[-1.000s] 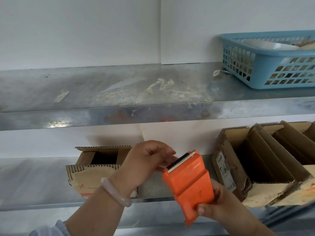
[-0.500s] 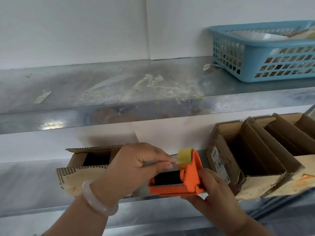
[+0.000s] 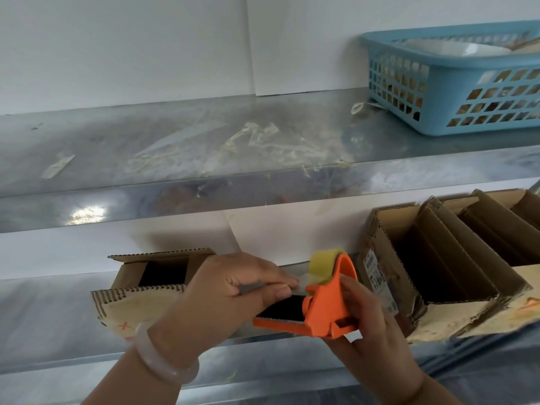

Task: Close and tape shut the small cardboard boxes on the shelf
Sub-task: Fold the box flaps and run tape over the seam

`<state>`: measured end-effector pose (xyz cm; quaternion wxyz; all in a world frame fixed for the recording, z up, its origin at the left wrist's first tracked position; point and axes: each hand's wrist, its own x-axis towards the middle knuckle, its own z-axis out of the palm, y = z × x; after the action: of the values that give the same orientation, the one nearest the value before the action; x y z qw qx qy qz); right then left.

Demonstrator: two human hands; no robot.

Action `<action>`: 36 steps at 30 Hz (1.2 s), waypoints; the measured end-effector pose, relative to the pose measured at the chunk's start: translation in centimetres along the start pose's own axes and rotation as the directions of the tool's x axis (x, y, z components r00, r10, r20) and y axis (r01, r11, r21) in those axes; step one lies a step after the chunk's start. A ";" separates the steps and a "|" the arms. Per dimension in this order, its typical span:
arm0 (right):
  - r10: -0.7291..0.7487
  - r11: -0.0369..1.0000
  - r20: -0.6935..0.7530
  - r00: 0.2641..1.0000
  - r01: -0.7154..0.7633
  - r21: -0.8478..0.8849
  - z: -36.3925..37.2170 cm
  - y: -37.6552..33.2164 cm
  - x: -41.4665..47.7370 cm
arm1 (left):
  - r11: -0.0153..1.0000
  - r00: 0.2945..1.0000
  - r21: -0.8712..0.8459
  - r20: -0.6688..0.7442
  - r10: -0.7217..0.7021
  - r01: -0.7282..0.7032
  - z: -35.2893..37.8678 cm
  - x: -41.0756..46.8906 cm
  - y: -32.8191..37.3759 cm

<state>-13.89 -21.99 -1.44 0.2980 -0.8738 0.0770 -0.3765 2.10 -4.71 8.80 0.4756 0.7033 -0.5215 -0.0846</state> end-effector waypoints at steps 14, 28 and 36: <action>-0.240 0.961 0.098 0.966 0.251 -0.116 0.1 -1.0 1.6 | 1.000 1.000 -0.009 0.001 -0.030 0.030 -0.9 0.3 0.4; -0.299 0.952 -0.006 0.954 0.298 -0.077 1.0 -0.1 0.9 | 0.997 0.995 -0.051 -0.089 0.046 -0.050 0.4 0.1 1.4; -0.245 0.965 -0.041 0.969 0.240 -0.105 1.0 -1.4 1.1 | 0.996 0.992 0.005 -0.089 0.092 -0.092 0.4 0.2 1.9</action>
<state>-12.50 -20.78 -0.46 0.2036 -0.8800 -0.0040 -0.4291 0.71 -5.12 10.07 0.5014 0.6819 -0.5316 -0.0311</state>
